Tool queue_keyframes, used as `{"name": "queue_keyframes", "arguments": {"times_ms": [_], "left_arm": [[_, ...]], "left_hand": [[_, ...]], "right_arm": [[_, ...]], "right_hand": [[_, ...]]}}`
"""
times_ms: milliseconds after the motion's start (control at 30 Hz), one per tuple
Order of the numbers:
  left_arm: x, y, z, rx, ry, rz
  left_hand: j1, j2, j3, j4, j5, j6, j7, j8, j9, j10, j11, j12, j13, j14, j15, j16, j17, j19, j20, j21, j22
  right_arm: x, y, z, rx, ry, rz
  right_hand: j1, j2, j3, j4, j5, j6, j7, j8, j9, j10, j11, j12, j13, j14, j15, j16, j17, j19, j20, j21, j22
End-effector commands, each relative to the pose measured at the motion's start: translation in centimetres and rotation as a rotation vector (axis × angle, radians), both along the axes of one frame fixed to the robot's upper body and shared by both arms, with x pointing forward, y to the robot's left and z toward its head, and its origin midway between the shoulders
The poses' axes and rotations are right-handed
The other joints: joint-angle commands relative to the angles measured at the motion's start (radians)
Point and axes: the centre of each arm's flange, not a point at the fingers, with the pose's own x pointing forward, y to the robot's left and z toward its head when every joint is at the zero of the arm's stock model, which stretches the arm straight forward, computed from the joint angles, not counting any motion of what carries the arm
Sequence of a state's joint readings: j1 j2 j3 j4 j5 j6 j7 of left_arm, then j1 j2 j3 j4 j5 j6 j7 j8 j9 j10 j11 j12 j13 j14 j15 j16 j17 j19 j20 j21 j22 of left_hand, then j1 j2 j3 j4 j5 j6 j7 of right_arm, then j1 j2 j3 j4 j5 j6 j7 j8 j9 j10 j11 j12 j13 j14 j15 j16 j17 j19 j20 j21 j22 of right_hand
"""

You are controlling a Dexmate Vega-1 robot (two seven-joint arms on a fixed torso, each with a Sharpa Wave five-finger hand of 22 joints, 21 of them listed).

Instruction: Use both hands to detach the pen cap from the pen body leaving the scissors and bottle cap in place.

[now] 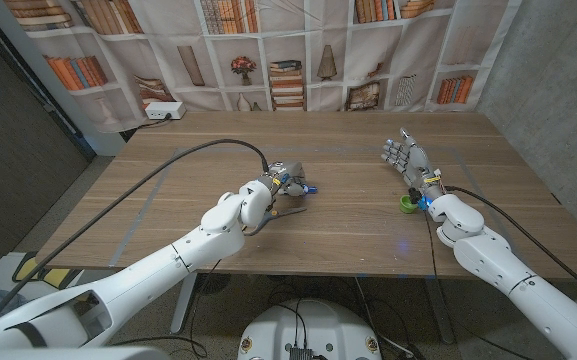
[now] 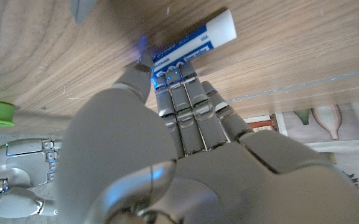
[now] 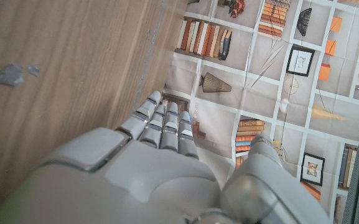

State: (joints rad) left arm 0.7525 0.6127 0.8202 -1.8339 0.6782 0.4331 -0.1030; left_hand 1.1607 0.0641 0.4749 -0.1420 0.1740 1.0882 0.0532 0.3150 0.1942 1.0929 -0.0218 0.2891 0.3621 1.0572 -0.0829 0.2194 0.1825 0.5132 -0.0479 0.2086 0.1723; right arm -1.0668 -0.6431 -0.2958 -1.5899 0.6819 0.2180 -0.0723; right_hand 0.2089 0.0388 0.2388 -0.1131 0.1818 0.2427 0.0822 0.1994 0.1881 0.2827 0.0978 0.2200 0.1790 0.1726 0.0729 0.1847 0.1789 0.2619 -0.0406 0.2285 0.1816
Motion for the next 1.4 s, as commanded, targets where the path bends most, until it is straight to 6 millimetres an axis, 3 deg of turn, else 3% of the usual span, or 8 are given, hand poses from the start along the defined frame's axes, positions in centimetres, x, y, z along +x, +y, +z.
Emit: {"name": "queue_keyframes", "arguments": {"times_ms": [33, 567, 667, 767, 1000, 1233, 1400], "left_arm": [[-1.1, 0.9, 2.7, -0.137, -0.089, 0.011], [-2.4, 2.6, 6.1, -0.324, -0.281, -0.034], [-2.2, 2.9, 6.8, -0.371, -0.327, -0.098], [-1.6, 3.3, 7.4, -0.409, -0.34, -0.213], [-0.6, 4.5, 8.7, -0.514, -0.341, -0.398], [-0.2, 5.2, 9.6, -0.585, -0.292, -0.553], [-0.5, 5.2, 9.9, -0.603, -0.239, -0.654]], "left_hand": [[0.012, 0.006, 0.012, 0.0, 0.004, 0.039, -0.031, 0.015, 0.026, 0.129, -0.123, 0.012, 0.015, 0.096, -0.113, -0.008, 0.002, 0.009, -0.084, 0.007, 0.002], [0.006, 0.001, 0.019, 0.005, 0.004, 0.038, -0.032, 0.018, 0.025, 0.126, -0.129, 0.019, 0.051, 0.096, -0.112, -0.016, 0.001, 0.005, -0.078, -0.001, 0.002], [0.004, -0.001, 0.02, 0.005, 0.004, 0.036, -0.034, 0.018, 0.026, 0.121, -0.136, 0.018, 0.057, 0.094, -0.112, -0.018, 0.001, 0.003, -0.072, -0.002, 0.002], [-0.003, -0.002, 0.022, 0.01, 0.004, 0.031, -0.042, 0.019, 0.029, 0.114, -0.143, 0.016, 0.068, 0.076, -0.115, -0.026, 0.002, -0.008, -0.045, -0.007, 0.003], [-0.006, 0.002, 0.028, 0.014, 0.007, 0.023, -0.045, 0.021, 0.033, 0.11, -0.143, 0.014, 0.081, 0.064, -0.12, -0.027, 0.005, -0.025, -0.061, -0.013, 0.003], [-0.003, 0.002, 0.031, 0.012, 0.008, 0.016, -0.039, 0.021, 0.035, 0.102, -0.14, 0.011, 0.089, 0.061, -0.127, -0.025, 0.008, -0.033, -0.065, -0.015, 0.003], [-0.001, 0.003, 0.03, 0.01, 0.007, 0.013, -0.036, 0.022, 0.037, 0.099, -0.137, 0.011, 0.095, 0.059, -0.132, -0.02, 0.014, -0.033, -0.066, -0.014, 0.003]], "right_arm": [[-1.0, 0.3, 0.4, 0.01, -0.04, -0.011], [-2.1, 1.2, 3.4, -0.017, -0.151, -0.033], [-2.7, 1.5, 4.1, -0.036, -0.178, -0.057], [-3.3, 1.7, 4.8, -0.063, -0.207, -0.088], [-5.4, 2.1, 6.3, -0.13, -0.272, -0.19], [-8.1, 2.9, 7.5, -0.215, -0.349, -0.299], [-9.8, 4.0, 8.5, -0.293, -0.415, -0.381]], "right_hand": [[0.008, 0.001, -0.003, -0.002, -0.001, 0.006, -0.004, -0.001, 0.003, 0.008, 0.002, 0.001, 0.005, 0.007, -0.002, 0.0, 0.006, 0.013, -0.008, -0.002, 0.003], [0.01, 0.002, -0.003, -0.003, -0.001, 0.008, -0.004, -0.001, 0.003, 0.012, 0.004, 0.001, 0.006, 0.009, -0.003, 0.0, 0.006, 0.017, -0.009, -0.002, 0.003], [0.011, 0.003, -0.003, -0.004, -0.001, 0.008, -0.004, -0.001, 0.003, 0.012, 0.002, 0.001, 0.006, 0.01, -0.004, 0.001, 0.006, 0.019, -0.009, -0.001, 0.003], [0.013, 0.003, -0.002, -0.004, -0.001, 0.01, -0.004, 0.0, 0.003, 0.014, 0.001, 0.002, 0.006, 0.013, -0.006, 0.001, 0.005, 0.02, -0.009, -0.002, 0.003], [0.019, 0.005, 0.0, -0.008, -0.001, 0.013, -0.007, 0.001, 0.003, 0.017, -0.004, 0.002, 0.006, 0.017, -0.007, 0.002, 0.005, 0.024, -0.011, -0.001, 0.003], [0.09, 0.021, 0.029, -0.041, 0.004, 0.028, -0.034, 0.008, 0.003, 0.037, -0.04, 0.006, 0.006, 0.034, -0.025, 0.004, 0.002, 0.038, -0.012, -0.002, 0.001], [0.137, 0.014, 0.041, -0.06, 0.004, 0.035, -0.05, 0.011, 0.002, 0.048, -0.068, 0.008, 0.006, 0.046, -0.036, 0.004, 0.001, 0.049, -0.011, -0.002, 0.0]]}}
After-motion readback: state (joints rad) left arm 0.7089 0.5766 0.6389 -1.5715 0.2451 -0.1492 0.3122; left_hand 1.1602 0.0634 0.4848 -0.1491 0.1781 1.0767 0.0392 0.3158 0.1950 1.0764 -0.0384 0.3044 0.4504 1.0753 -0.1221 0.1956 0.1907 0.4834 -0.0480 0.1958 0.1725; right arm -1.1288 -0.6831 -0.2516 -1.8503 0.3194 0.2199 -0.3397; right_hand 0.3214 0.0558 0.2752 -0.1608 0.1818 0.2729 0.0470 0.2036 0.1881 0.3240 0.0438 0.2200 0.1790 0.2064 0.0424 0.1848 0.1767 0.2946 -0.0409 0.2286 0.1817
